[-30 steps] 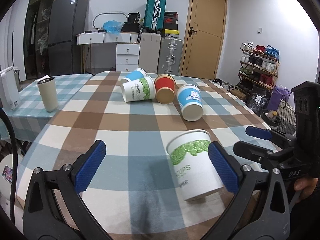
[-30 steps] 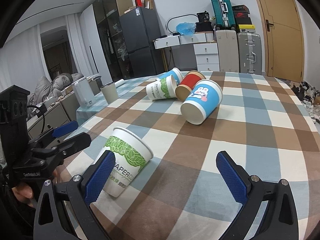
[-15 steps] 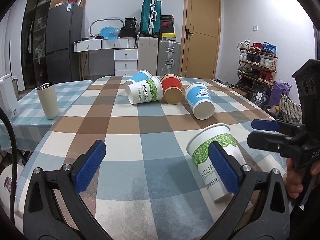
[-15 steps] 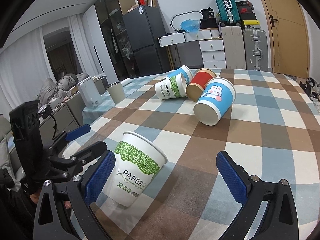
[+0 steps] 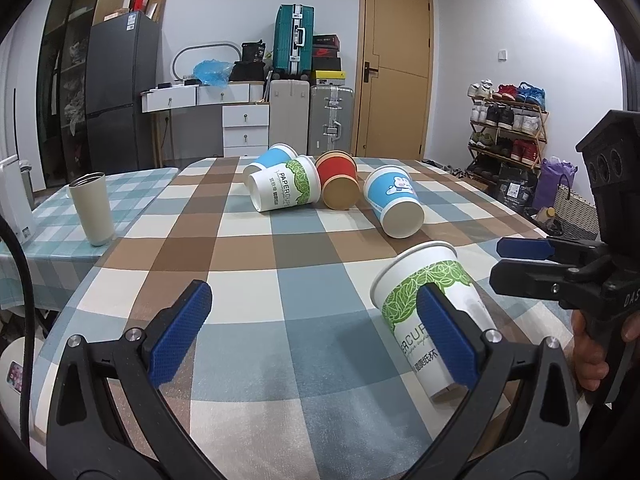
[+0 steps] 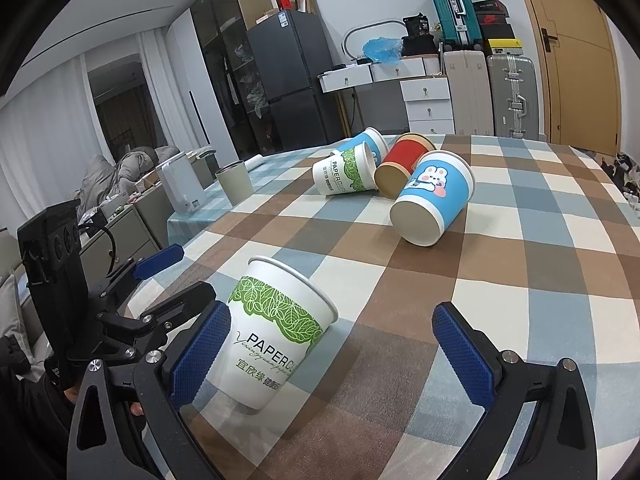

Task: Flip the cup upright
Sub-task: 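Lift the white green-leaf cup with the right tool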

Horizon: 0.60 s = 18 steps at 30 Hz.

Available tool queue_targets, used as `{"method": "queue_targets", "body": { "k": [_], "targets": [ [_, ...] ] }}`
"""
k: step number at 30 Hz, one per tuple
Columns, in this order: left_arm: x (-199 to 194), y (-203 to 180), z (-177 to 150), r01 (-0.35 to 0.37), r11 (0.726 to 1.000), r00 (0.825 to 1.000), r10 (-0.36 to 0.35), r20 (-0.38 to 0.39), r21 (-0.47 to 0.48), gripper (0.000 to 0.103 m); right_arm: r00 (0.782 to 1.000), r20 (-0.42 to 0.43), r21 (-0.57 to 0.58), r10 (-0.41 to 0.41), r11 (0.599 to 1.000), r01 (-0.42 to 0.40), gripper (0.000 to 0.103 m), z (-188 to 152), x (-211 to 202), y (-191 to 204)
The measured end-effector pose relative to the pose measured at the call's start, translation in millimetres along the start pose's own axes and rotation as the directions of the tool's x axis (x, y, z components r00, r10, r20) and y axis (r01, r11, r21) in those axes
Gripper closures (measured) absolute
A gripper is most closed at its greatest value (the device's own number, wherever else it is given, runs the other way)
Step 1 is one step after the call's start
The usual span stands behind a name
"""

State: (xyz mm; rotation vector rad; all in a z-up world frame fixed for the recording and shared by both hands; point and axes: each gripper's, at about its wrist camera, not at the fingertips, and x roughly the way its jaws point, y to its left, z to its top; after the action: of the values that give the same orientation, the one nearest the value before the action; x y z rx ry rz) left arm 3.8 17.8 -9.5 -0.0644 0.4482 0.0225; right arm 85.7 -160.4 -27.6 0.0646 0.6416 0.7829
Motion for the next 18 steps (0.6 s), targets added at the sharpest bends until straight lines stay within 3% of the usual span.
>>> {"method": "queue_targets", "body": {
  "k": [18],
  "targets": [
    [-0.2,0.6,-0.5,0.002,1.000,1.000,-0.002,0.000,-0.001,0.001,0.999,-0.043,0.014,0.009,1.000,-0.009,0.000,2.5,7.7,0.3]
  ]
}}
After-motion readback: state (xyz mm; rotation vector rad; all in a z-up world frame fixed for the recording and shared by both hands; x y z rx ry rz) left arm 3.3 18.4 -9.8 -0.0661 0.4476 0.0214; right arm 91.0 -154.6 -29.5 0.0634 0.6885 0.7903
